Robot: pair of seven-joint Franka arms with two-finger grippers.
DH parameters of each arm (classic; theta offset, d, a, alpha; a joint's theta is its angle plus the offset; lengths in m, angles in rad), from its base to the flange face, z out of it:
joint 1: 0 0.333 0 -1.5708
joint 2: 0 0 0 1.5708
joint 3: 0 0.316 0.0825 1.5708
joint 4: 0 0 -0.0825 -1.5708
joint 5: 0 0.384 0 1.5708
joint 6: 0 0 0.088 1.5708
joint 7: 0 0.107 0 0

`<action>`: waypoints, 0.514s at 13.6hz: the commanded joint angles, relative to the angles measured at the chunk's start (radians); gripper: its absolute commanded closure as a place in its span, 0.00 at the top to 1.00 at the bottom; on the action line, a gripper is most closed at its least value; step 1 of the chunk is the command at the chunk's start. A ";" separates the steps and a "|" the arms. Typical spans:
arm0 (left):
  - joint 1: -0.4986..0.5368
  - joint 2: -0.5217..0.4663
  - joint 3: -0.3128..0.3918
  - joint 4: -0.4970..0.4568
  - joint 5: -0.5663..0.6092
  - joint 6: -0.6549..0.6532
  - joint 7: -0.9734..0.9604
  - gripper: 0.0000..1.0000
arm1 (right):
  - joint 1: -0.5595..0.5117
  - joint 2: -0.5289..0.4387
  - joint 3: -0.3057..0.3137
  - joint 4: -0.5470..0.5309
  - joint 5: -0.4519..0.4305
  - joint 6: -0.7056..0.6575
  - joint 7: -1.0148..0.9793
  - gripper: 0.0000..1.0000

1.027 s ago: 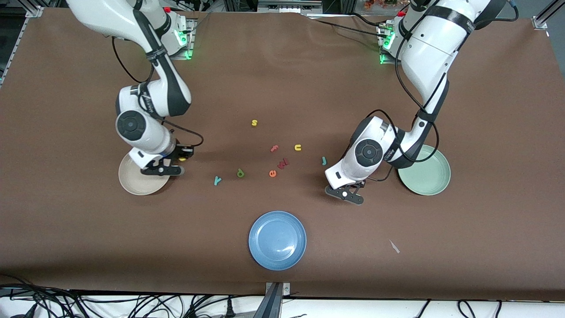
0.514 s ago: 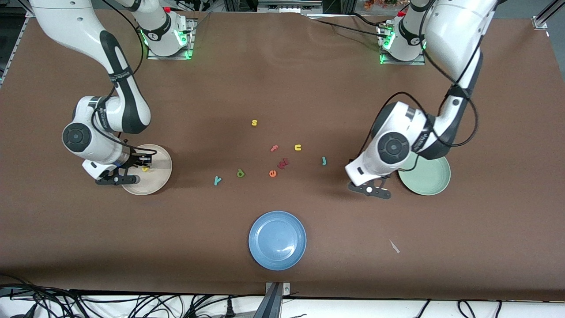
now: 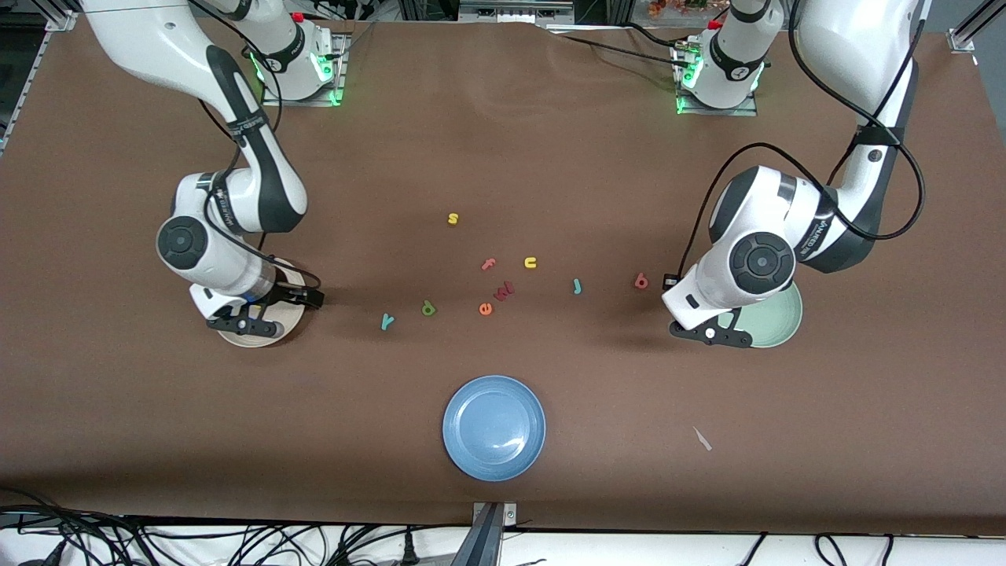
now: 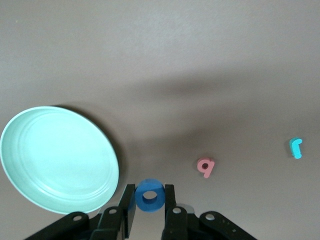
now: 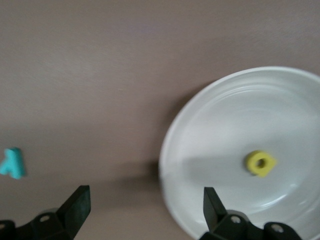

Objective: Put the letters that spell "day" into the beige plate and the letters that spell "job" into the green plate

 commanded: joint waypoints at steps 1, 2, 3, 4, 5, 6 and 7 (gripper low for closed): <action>0.031 -0.037 -0.005 -0.028 0.027 -0.043 -0.002 0.00 | -0.007 0.074 0.055 0.105 0.017 -0.021 0.160 1.00; 0.042 -0.039 -0.005 -0.028 0.029 -0.057 -0.002 0.00 | -0.007 0.096 0.075 0.137 0.017 -0.022 0.216 1.00; 0.059 -0.039 -0.005 -0.034 0.029 -0.063 -0.002 0.00 | -0.007 0.109 0.088 0.154 0.017 -0.022 0.245 1.00; 0.077 -0.039 -0.005 -0.046 0.029 -0.063 -0.003 0.00 | -0.007 0.126 0.099 0.175 0.017 -0.022 0.262 1.00; 0.082 -0.037 -0.005 -0.056 0.029 -0.073 -0.015 0.00 | -0.007 0.149 0.111 0.206 0.017 -0.027 0.281 1.00; 0.097 -0.036 -0.002 -0.072 0.027 -0.077 -0.017 0.00 | -0.004 0.162 0.117 0.238 0.015 -0.062 0.313 1.00; 0.128 -0.036 -0.002 -0.080 0.029 -0.079 -0.016 0.00 | 0.009 0.181 0.117 0.278 0.015 -0.092 0.342 1.00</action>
